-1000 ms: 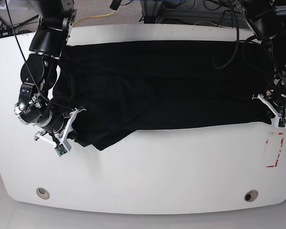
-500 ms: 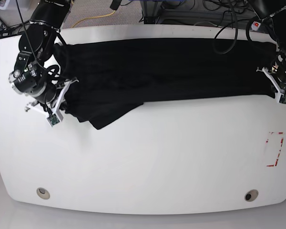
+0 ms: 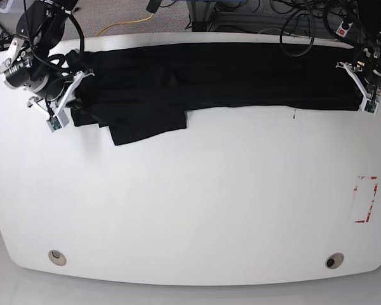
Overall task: Fold the T-shirt properly
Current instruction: 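Lift the shirt edge with both grippers and fold it over the strip, then regrasp the folded strip's end with the right gripper and pull it out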
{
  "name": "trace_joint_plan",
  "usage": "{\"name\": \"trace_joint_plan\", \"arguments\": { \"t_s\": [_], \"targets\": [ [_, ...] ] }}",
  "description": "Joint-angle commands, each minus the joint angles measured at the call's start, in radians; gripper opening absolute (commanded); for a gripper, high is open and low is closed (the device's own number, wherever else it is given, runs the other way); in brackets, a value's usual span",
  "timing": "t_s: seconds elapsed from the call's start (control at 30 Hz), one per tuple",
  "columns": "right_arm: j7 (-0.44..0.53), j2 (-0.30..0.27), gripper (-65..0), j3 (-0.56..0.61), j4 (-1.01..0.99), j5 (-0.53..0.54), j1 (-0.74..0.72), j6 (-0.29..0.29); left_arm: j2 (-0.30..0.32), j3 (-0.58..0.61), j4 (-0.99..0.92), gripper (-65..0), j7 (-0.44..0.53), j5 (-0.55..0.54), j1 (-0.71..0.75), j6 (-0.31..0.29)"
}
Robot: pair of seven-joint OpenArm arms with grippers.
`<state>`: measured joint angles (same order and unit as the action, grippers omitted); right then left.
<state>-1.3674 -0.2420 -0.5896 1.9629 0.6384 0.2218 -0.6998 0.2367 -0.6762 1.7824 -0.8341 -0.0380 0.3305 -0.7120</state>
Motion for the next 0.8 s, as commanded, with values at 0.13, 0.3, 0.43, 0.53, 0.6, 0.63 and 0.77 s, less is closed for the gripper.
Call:
{"name": "trace_joint_plan", "arguments": {
  "t_s": [0.13, 0.3, 0.43, 0.53, 0.6, 0.63, 0.77],
  "targets": [
    [0.006, -0.010, -63.9, -0.008, 0.017, 0.007, 0.084, 0.002, 0.020, -0.003, 0.017, -60.6, 0.005, 0.022, 0.020, 0.014],
    [0.009, 0.002, -56.0, -0.010, 0.011, -0.013, 0.118, 0.002, 0.020, -0.003, 0.014, -43.9, 0.005, 0.022, 0.022, 0.014],
    [0.009, 0.003, -39.0, -0.013, 0.014, -0.028, 0.120, 0.002, 0.022, -0.001, 0.015, -31.8, 0.002, 0.020, 0.022, 0.014],
    [0.009, 0.000, -21.4, -0.019, 0.019, 0.013, 0.121, 0.002, 0.022, -0.006, 0.032, -31.0, -0.064, 0.014, 0.011, 0.014],
    [0.009, 0.000, -14.3, -0.066, 0.019, 0.076, 0.127, 0.002, 0.022, -0.009, 0.076, -31.0, -0.100, 0.011, -0.015, 0.014],
    [0.007, 0.002, -12.8, -0.092, 0.019, 0.111, 0.132, 0.002, 0.020, -0.010, 0.103, -31.1, -0.115, 0.005, -0.024, 0.014],
    [0.007, 0.005, -12.7, -0.109, 0.017, 0.248, 0.129, 0.002, 0.019, -0.052, 0.162, -31.1, -0.190, -0.059, -0.035, 0.014]
  ]
}}
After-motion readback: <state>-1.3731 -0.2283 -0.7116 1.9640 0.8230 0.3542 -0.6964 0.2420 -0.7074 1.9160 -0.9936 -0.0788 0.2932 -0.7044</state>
